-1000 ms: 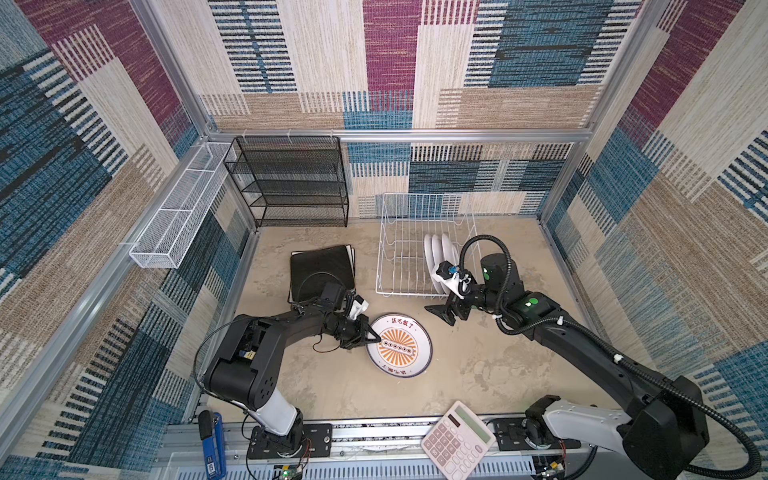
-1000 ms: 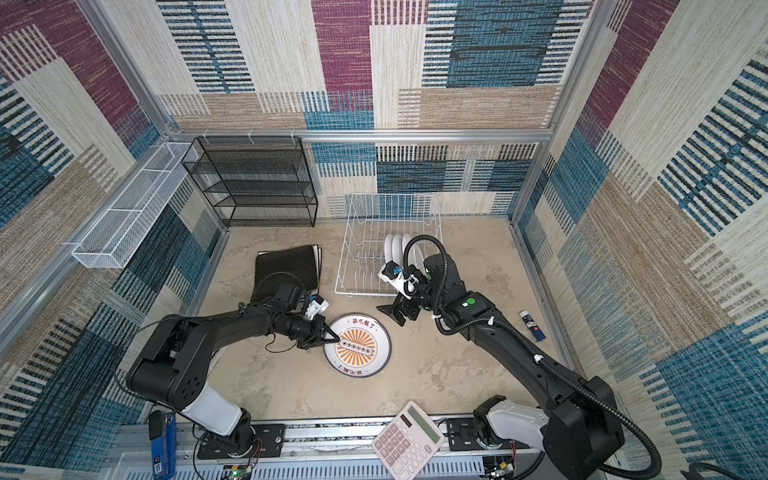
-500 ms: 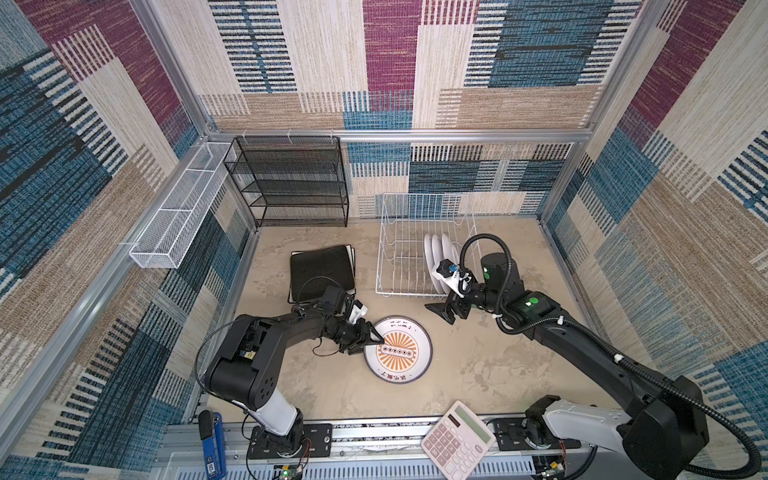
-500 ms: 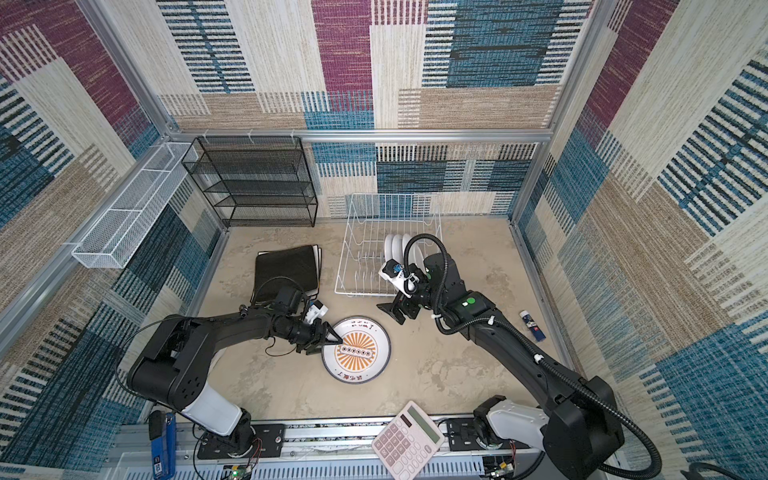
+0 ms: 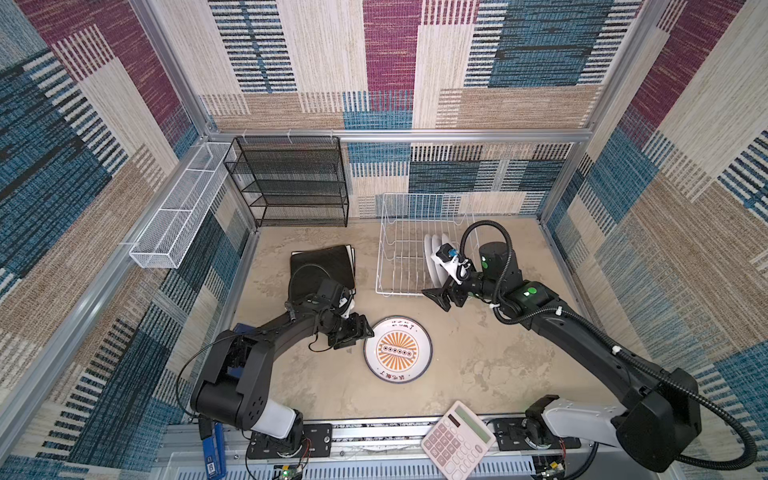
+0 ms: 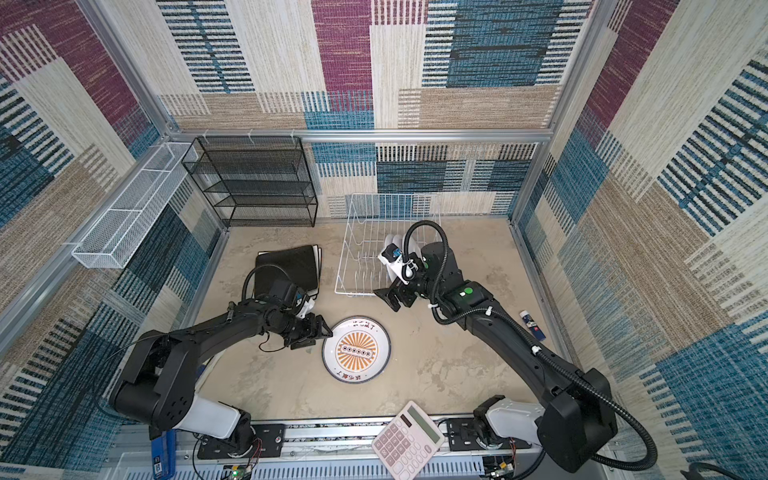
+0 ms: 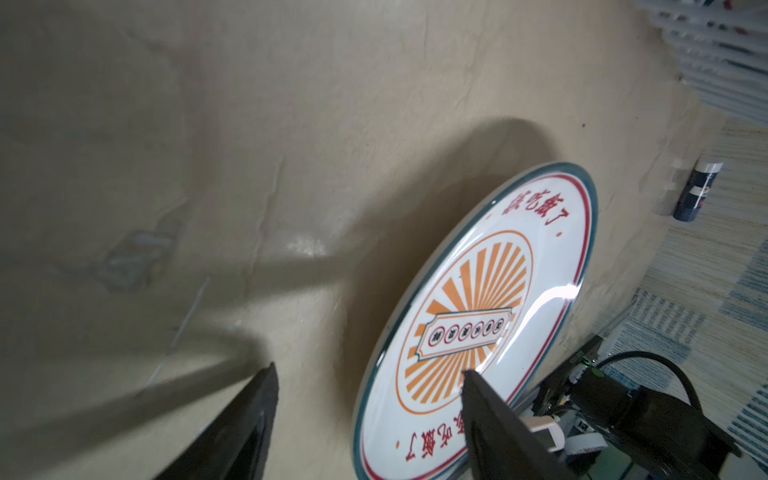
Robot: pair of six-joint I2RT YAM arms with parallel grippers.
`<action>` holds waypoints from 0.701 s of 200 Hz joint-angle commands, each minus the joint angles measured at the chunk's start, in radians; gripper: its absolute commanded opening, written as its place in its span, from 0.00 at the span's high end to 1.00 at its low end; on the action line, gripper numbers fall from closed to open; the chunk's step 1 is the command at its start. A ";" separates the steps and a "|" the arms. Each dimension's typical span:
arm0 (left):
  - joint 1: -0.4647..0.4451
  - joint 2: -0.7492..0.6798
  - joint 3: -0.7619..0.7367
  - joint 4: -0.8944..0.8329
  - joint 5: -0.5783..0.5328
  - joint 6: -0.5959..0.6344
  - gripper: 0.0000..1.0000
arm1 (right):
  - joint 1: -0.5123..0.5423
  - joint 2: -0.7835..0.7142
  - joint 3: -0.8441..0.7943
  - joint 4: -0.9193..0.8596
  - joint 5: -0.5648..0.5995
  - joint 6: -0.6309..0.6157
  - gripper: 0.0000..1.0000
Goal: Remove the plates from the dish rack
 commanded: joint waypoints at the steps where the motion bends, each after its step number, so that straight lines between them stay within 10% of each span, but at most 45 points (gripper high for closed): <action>1: -0.001 -0.053 0.056 -0.073 -0.070 0.023 0.26 | 0.001 0.015 0.040 -0.006 0.041 0.061 0.01; 79: -0.032 -0.087 0.449 -0.190 -0.110 0.126 0.25 | -0.038 -0.002 0.061 -0.003 0.161 0.190 0.01; 140: -0.097 0.082 0.684 -0.197 -0.088 0.089 0.25 | -0.184 0.000 0.072 -0.024 -0.002 0.308 0.01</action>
